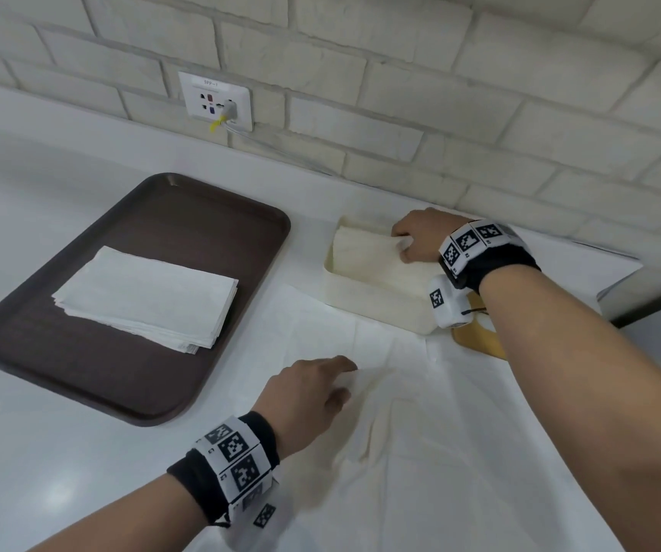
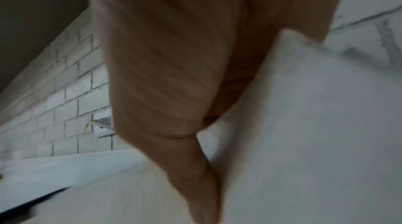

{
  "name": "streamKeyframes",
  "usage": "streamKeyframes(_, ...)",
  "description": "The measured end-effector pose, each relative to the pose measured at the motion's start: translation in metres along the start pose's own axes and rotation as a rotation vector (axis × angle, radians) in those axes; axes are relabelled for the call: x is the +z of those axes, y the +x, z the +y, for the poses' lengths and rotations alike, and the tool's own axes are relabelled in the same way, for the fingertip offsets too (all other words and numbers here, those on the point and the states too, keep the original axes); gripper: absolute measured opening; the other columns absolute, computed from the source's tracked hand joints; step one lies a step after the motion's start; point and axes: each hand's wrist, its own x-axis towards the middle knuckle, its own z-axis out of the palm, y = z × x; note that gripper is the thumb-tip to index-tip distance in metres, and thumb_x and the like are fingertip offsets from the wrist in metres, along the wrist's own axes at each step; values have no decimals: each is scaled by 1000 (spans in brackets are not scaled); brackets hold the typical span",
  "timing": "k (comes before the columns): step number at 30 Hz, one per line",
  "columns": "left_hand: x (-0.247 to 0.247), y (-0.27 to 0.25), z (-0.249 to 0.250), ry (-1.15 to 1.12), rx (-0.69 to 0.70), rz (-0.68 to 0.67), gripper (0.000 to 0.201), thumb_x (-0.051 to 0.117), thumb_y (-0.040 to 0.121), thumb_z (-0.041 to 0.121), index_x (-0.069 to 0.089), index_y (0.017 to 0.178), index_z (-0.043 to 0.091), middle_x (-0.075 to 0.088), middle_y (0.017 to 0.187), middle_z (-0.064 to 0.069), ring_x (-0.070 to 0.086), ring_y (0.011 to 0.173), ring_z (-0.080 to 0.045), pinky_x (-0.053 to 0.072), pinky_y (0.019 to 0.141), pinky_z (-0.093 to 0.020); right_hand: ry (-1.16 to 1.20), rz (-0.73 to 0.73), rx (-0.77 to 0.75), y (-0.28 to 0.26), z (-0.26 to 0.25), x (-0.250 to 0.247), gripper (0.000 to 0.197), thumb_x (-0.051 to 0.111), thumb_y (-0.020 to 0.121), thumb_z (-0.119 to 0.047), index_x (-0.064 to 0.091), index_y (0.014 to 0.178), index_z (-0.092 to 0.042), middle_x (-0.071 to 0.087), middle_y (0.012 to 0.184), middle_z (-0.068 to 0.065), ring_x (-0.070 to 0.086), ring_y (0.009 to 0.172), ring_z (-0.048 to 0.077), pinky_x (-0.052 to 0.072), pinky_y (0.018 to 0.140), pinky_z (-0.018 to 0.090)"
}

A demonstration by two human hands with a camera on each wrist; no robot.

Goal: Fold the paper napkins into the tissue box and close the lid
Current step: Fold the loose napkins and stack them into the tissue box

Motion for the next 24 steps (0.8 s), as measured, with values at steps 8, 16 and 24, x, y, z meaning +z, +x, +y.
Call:
streamKeyframes(8,-4,-2,2,-3,74,96,20,50,106,33,66,117,31,67,100,15,65,88,-20,44,66,-29,10,-134,28,2,7,9,59,66,96,-26,47,151,-15,52,149,9,52,132,30,45,107,41)
streamKeyframes(16,-2,-2,6,5,101,86,18,48,105,32,64,115,32,68,103,13,65,85,-22,52,70,-33,92,-172,1,8,16,16,57,71,93,-35,52,144,-20,59,138,1,57,114,22,46,94,32)
streamKeyframes(24,1,1,7,48,104,71,18,44,107,33,61,113,33,67,102,13,64,84,-22,51,68,-33,97,-144,-64,15,28,22,43,69,94,-21,58,135,-19,63,125,4,59,112,26,49,98,40)
